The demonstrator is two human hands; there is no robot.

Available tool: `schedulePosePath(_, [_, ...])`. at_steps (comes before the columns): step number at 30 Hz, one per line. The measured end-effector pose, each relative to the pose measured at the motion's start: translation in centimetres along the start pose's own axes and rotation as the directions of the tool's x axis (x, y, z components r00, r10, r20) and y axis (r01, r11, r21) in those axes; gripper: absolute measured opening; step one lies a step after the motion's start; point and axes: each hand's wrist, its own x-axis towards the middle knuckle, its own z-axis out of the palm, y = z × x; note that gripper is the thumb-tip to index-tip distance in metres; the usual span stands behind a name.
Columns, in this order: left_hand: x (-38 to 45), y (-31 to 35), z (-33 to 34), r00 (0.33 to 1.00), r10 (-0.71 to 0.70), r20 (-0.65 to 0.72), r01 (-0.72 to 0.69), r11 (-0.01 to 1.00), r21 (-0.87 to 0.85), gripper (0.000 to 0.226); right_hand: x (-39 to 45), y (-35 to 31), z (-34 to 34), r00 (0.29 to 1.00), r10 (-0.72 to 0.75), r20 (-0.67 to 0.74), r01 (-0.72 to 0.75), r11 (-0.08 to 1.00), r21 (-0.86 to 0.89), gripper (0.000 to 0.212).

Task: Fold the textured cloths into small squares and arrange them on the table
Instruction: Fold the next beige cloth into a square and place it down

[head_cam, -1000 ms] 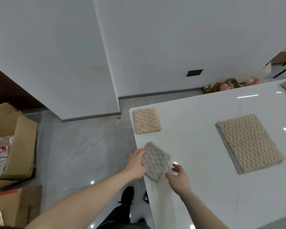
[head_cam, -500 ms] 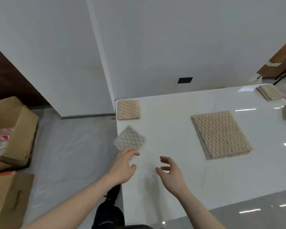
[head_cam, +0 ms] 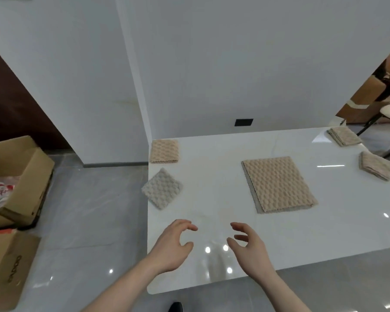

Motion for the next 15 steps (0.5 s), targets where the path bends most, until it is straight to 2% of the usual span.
schedulePosePath(7, [1.4, 4.0, 3.9, 1.0, -0.012, 0.024, 0.012, 1.0, 0.004, 0.038, 0.9, 2.3, -5.9, 1.0, 0.001, -0.013, -0.001, 1.0, 0.028, 0.035])
schedulePosePath(15, [5.2, 11.3, 11.2, 0.989, -0.104, -0.109, 0.099, 0.993, -0.057, 0.037, 6.0, 5.6, -14.2, 0.987, -0.058, 0.149, 0.06, 0.998, -0.01, 0.033])
